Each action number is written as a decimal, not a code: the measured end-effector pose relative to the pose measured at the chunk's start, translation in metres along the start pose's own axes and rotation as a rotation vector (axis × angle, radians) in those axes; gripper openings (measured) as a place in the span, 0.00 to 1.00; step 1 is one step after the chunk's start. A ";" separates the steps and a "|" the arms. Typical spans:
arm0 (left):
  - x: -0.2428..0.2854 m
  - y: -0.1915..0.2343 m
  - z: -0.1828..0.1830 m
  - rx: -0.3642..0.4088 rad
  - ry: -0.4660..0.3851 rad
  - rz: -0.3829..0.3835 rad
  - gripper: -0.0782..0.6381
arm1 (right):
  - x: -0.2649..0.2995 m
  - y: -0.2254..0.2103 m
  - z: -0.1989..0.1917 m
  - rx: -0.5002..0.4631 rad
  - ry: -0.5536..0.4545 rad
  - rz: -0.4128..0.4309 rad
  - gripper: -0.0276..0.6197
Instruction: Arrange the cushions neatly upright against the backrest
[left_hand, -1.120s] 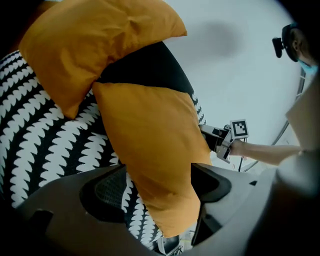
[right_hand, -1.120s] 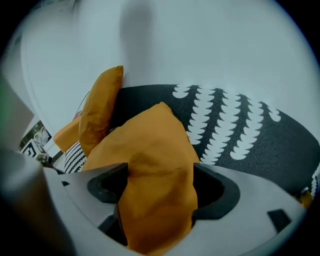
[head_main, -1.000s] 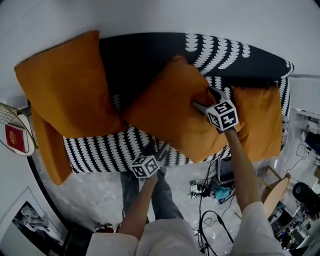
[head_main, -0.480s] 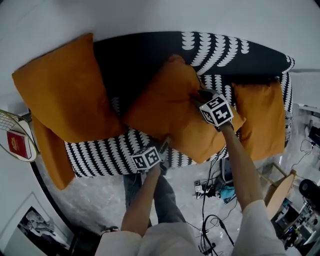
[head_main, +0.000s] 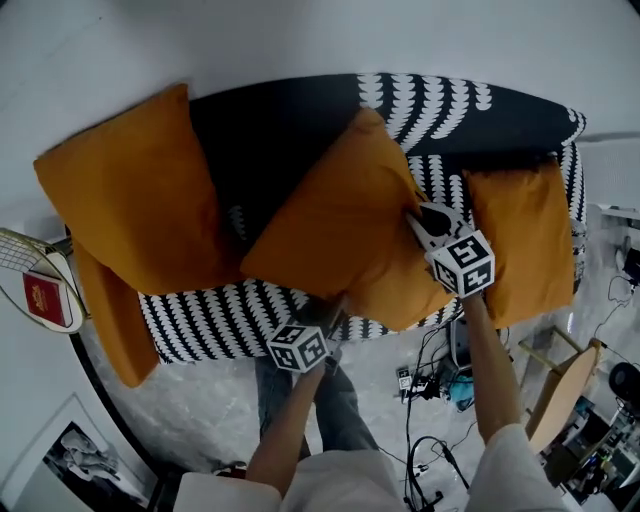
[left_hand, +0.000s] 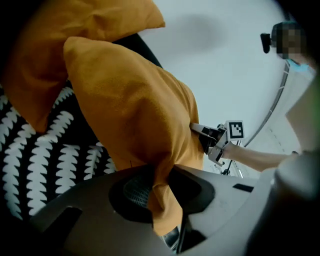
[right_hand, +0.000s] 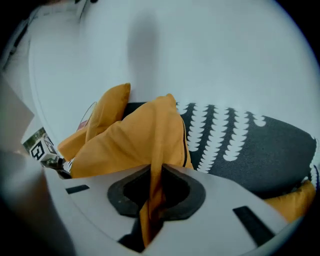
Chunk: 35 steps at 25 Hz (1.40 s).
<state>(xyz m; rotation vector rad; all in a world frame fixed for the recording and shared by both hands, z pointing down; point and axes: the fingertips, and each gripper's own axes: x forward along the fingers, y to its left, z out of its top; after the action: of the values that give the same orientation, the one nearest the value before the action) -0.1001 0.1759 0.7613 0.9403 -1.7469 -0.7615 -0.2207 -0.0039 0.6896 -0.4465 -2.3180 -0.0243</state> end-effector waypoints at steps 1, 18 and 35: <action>-0.004 -0.005 0.004 0.027 -0.004 -0.010 0.27 | -0.012 -0.001 0.002 0.026 -0.034 -0.015 0.14; -0.045 -0.039 0.173 0.439 -0.166 -0.003 0.27 | -0.040 -0.013 0.054 0.294 -0.290 -0.122 0.14; -0.019 -0.001 0.256 0.522 -0.161 0.082 0.28 | 0.017 -0.034 0.072 0.332 -0.249 -0.123 0.16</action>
<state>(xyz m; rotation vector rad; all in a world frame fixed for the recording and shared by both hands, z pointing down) -0.3364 0.2107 0.6676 1.1631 -2.1659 -0.3337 -0.2926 -0.0193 0.6544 -0.1437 -2.5270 0.3704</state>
